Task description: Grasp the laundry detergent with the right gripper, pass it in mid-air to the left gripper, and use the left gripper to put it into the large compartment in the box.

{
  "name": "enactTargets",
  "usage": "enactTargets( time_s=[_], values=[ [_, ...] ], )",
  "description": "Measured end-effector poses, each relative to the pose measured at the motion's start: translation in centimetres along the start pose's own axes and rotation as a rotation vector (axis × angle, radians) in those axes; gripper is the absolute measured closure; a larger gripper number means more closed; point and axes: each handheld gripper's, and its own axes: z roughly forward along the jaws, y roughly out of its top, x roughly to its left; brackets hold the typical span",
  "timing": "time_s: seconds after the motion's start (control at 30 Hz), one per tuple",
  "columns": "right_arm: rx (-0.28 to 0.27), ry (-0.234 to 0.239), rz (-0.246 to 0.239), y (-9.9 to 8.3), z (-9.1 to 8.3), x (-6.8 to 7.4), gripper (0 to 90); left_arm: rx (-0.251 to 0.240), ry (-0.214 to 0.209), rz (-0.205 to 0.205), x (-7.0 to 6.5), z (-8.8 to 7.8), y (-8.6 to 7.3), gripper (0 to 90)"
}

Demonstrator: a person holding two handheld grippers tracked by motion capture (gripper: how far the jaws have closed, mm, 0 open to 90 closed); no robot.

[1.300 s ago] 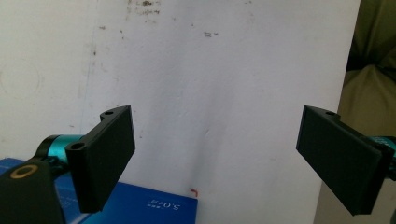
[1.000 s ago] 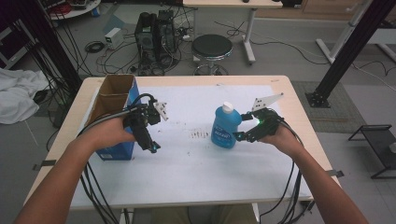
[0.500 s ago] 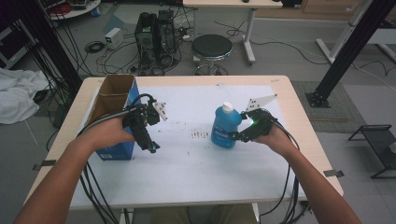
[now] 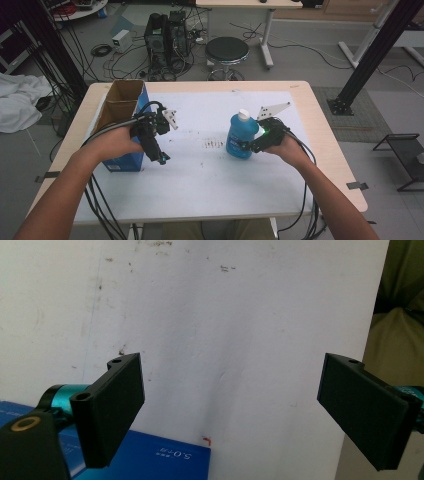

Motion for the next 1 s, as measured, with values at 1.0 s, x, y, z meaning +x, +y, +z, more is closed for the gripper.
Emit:
enactTargets(
  time_s=[1.0],
  values=[
    [-0.047,-0.039,-0.008,-0.54,0.88,0.44,19.9,-0.015,-0.01,-0.005,-0.05,0.2,0.01,11.6]
  ],
)
